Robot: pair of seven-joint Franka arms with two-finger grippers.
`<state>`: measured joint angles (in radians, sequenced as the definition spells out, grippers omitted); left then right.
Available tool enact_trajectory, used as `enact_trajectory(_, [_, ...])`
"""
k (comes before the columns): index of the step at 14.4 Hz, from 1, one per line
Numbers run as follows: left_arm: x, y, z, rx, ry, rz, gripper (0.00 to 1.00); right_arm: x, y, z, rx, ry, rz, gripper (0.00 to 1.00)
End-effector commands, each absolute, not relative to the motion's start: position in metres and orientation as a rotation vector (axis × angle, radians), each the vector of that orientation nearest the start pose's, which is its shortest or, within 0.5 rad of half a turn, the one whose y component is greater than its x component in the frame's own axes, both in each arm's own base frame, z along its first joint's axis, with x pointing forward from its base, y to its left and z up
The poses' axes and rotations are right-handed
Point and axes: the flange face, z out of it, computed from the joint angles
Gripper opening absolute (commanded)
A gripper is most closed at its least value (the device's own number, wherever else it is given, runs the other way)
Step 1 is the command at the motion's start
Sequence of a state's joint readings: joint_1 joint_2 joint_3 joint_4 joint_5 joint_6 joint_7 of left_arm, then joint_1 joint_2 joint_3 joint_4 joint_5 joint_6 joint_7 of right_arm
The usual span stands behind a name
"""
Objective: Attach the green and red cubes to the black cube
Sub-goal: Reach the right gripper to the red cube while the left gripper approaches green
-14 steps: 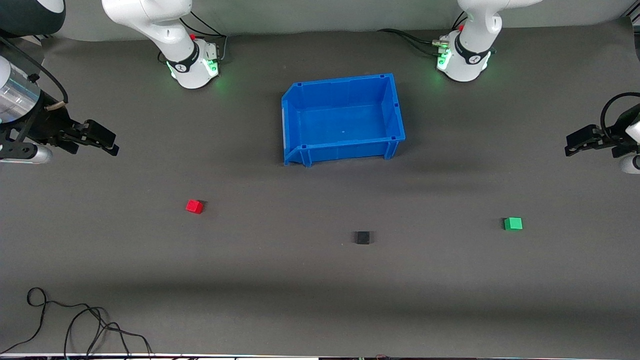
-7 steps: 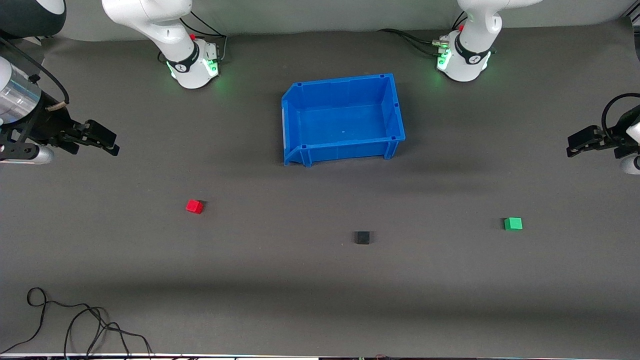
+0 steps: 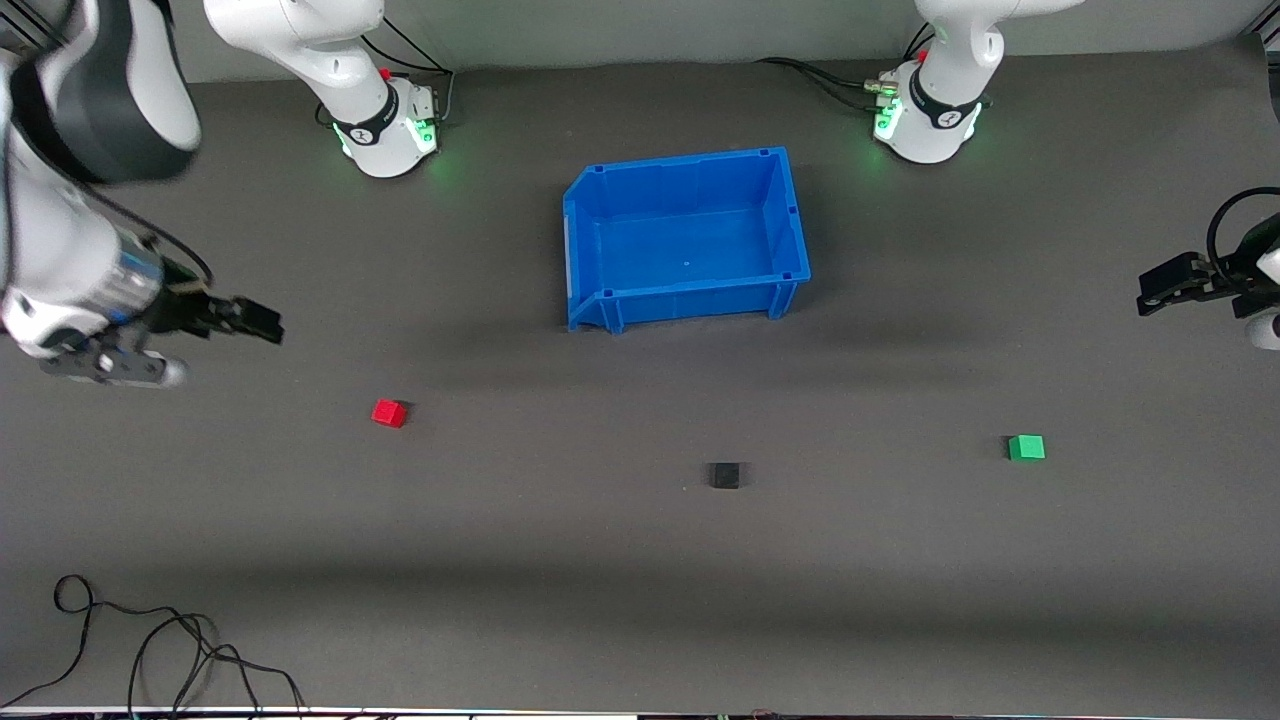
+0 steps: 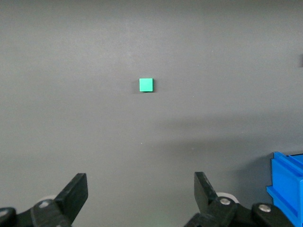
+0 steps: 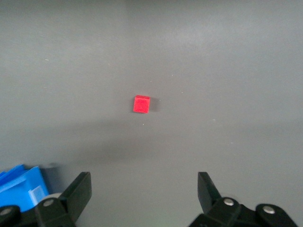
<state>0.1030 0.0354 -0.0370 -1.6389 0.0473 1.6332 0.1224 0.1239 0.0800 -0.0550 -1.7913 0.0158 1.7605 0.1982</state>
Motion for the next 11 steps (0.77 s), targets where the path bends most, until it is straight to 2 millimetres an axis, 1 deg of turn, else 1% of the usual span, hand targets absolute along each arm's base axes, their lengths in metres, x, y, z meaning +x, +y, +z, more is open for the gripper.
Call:
enact_trajectory(1, [0.573, 0.045, 0.579, -3.086, 0.088, 0.062, 1.00, 0.570, 0.045, 0.451, -3.113, 0.373, 0.215, 0.99])
enact_trajectory(2, [0.575, 0.046, 0.582, -3.081, 0.083, 0.061, 1.00, 0.567, 0.046, 0.438, -3.102, 0.499, 0.241, 0.99])
enact_trajectory(3, [0.576, 0.047, 0.581, -3.080, 0.064, 0.063, 1.00, 0.565, 0.053, 0.426, -3.097, 0.585, 0.257, 0.99])
enact_trajectory(4, [0.577, 0.048, 0.578, -3.081, 0.008, 0.066, 1.00, 0.567, 0.057, 0.414, -3.090, 0.644, 0.259, 0.99])
enact_trajectory(5, [0.579, 0.049, 0.572, -3.076, -0.139, 0.080, 1.00, 0.569, 0.061, 0.394, -3.082, 0.718, 0.269, 0.99])
enact_trajectory(6, [0.584, 0.050, 0.561, -3.060, -0.316, 0.093, 1.00, 0.568, 0.060, 0.370, -3.076, 0.774, 0.283, 0.99])
enact_trajectory(7, [0.589, 0.051, 0.551, -3.027, -0.507, 0.100, 1.00, 0.568, 0.060, 0.350, -3.067, 0.824, 0.275, 0.99])
enact_trajectory(8, [0.594, 0.052, 0.541, -2.985, -0.648, 0.118, 1.00, 0.568, 0.059, 0.333, -3.061, 0.867, 0.284, 0.99])
enact_trajectory(10, [0.601, 0.056, 0.517, -2.907, -0.749, 0.165, 1.00, 0.568, 0.062, 0.306, -3.050, 0.955, 0.320, 0.99])
enact_trajectory(11, [0.604, 0.058, 0.503, -2.871, -0.802, 0.203, 1.00, 0.567, 0.071, 0.298, -3.044, 1.002, 0.320, 0.99])
